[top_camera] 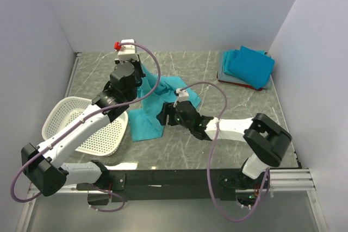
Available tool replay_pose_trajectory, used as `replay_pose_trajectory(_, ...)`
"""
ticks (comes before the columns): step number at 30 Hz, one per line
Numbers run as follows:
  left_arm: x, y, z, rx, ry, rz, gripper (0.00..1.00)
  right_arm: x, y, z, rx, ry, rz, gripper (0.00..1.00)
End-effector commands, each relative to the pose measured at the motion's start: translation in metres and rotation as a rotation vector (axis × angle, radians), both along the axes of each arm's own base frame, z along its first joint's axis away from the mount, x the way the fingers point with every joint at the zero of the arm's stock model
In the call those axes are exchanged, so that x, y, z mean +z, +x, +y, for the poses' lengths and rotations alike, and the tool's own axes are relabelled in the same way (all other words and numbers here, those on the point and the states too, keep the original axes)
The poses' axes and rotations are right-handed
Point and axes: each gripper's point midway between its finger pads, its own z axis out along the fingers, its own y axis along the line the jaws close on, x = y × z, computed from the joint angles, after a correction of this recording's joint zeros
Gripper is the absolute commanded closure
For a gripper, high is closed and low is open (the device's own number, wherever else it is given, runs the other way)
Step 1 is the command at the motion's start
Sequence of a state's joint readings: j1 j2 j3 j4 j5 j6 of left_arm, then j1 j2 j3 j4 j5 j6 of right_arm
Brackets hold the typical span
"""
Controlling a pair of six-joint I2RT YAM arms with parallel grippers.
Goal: Fold and stack the t-shirts
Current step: Flatten the tshirt out
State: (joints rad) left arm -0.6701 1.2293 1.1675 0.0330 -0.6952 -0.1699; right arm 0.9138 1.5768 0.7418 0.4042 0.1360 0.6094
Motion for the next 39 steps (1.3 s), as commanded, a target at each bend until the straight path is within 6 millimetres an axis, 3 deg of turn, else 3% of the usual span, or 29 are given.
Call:
replay_pose_trajectory(1, 0.012, -0.004, 0.003, -0.018, -0.028, -0.035, 1.0, 0.008, 0.015, 0.015, -0.033, 0.009, -0.017, 0.26)
replay_pose_trajectory(7, 0.016, -0.007, 0.005, -0.037, -0.045, -0.048, 1.0, -0.02, 0.031, 0.017, -0.088, -0.088, 0.019, 0.27)
replay_pose_trajectory(18, 0.004, -0.001, 0.005, -0.04, -0.036, -0.031, 1.0, -0.045, 0.047, 0.027, -0.112, -0.179, 0.046, 0.32)
replay_pose_trajectory(20, 0.002, 0.001, 0.007, -0.034, -0.036, -0.03, 1.0, -0.05, 0.048, 0.028, -0.108, -0.19, 0.051, 0.48)
replay_pose_trajectory(21, 0.0, 0.002, 0.008, -0.033, -0.035, -0.029, 1.0, -0.05, 0.05, 0.027, -0.112, -0.192, 0.052, 0.7)
replay_pose_trajectory(22, 0.0, 0.004, 0.012, -0.024, -0.036, -0.028, 1.0, -0.05, 0.051, 0.024, -0.12, -0.198, 0.052, 0.83)
replay_pose_trajectory(24, -0.003, 0.008, 0.014, -0.02, -0.04, -0.023, 1.0, -0.051, 0.056, 0.006, -0.167, -0.227, 0.05, 1.0)
replay_pose_trajectory(25, -0.005, 0.012, 0.018, -0.008, -0.042, -0.017, 1.0, -0.035, 0.059, -0.001, -0.185, -0.214, 0.027, 1.0)
replay_pose_trajectory(27, -0.005, 0.016, 0.02, -0.012, -0.048, -0.017, 1.0, -0.024, 0.064, -0.028, -0.252, -0.245, -0.003, 1.0)
replay_pose_trajectory(30, -0.003, 0.029, 0.021, -0.012, -0.048, -0.011, 1.0, 0.036, 0.075, -0.084, -0.403, -0.287, -0.11, 1.0)
replay_pose_trajectory(32, 0.005, 0.035, 0.023, -0.014, -0.053, -0.022, 1.0, 0.065, 0.08, -0.107, -0.468, -0.313, -0.167, 1.0)
replay_pose_trajectory(33, 0.019, 0.038, 0.023, -0.019, -0.066, -0.046, 1.0, 0.083, 0.081, -0.123, -0.534, -0.339, -0.201, 1.0)
replay_pose_trajectory(34, 0.022, 0.041, 0.024, -0.015, -0.067, -0.047, 1.0, 0.105, 0.075, -0.135, -0.555, -0.329, -0.226, 1.0)
replay_pose_trajectory(37, 0.044, 0.039, 0.032, -0.01, -0.095, -0.101, 1.0, 0.142, 0.058, -0.149, -0.585, -0.285, -0.286, 1.0)
replay_pose_trajectory(39, 0.044, 0.038, 0.036, -0.01, -0.105, -0.116, 1.0, 0.138, 0.044, -0.146, -0.555, -0.266, -0.288, 1.0)
